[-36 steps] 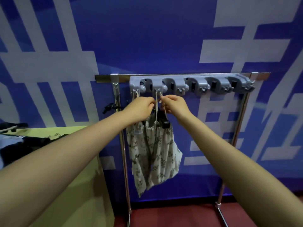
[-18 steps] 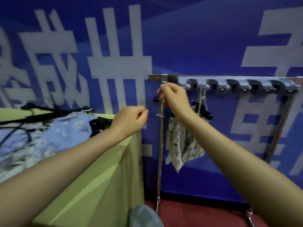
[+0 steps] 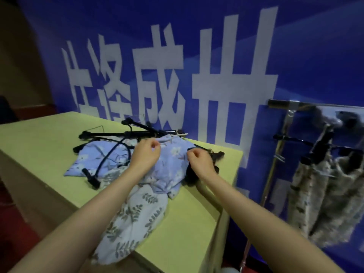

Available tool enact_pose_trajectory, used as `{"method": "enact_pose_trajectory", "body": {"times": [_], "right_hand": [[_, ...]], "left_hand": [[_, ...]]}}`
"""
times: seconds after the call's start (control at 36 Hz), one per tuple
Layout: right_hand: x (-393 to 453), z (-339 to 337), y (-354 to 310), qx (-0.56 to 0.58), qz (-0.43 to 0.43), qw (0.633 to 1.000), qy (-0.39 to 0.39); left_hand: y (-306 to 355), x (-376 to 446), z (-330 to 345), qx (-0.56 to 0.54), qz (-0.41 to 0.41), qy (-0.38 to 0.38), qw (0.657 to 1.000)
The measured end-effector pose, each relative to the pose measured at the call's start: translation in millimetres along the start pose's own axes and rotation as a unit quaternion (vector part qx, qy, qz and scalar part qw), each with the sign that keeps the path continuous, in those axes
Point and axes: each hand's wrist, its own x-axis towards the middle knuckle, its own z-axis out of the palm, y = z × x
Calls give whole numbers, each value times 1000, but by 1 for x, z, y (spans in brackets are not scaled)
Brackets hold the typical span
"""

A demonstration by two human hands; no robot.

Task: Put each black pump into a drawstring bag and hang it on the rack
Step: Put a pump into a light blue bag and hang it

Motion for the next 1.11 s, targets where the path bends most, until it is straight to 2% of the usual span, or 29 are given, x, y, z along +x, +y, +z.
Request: {"method": "enact_pose_trajectory", "body": {"times": [0.08,0.17,0.25,0.31,0.39,0.53,0.58,0.64,0.69,0.75,0.81,0.86,0.94,1.0,1.03,1.06,1.11], "right_hand": [[-1,25,4,-118,-33,992,14],[0,47,8,-258,-44,964,37],[4,55,8,-282,-53,957,48],[9,52,11,-243,-55,966,67],[13,42,18,-127,-61,983,119],[10,39,22,-6,-65,985,160],[9,39,20,31,-76,983,163],[9,38,15,99,-67,979,167],[13,35,10,191,-19,967,167],[21,28,0,321,51,937,126],[27,19,-14,429,96,898,28],[32,12,-27,489,114,864,-48],[47,8,-34,530,118,837,-64],[58,9,-40,558,132,815,-83],[59,10,-45,560,133,812,-95],[65,15,-46,536,132,827,-103],[74,24,-49,440,127,886,-79]], "left_hand": [[-27,16,6,36,-56,-4,998],[-41,22,15,49,-105,-46,992],[-42,24,23,35,-107,-33,993],[-39,24,28,-22,-103,-11,994],[-27,21,25,-117,-66,37,990],[18,36,-8,-212,-11,83,974],[40,45,-25,-312,-13,79,947],[58,55,-39,-422,-44,78,902],[60,65,-48,-499,-87,68,860],[50,78,-51,-533,-112,49,837],[32,91,-45,-530,-119,33,839],[24,92,-38,-507,-142,23,850],[13,73,-18,-419,-124,55,898],[-5,65,1,-381,-130,69,913],[-12,60,8,-369,-135,74,917],[-18,61,13,-363,-143,79,917],[-22,63,16,-354,-157,74,919]]}}
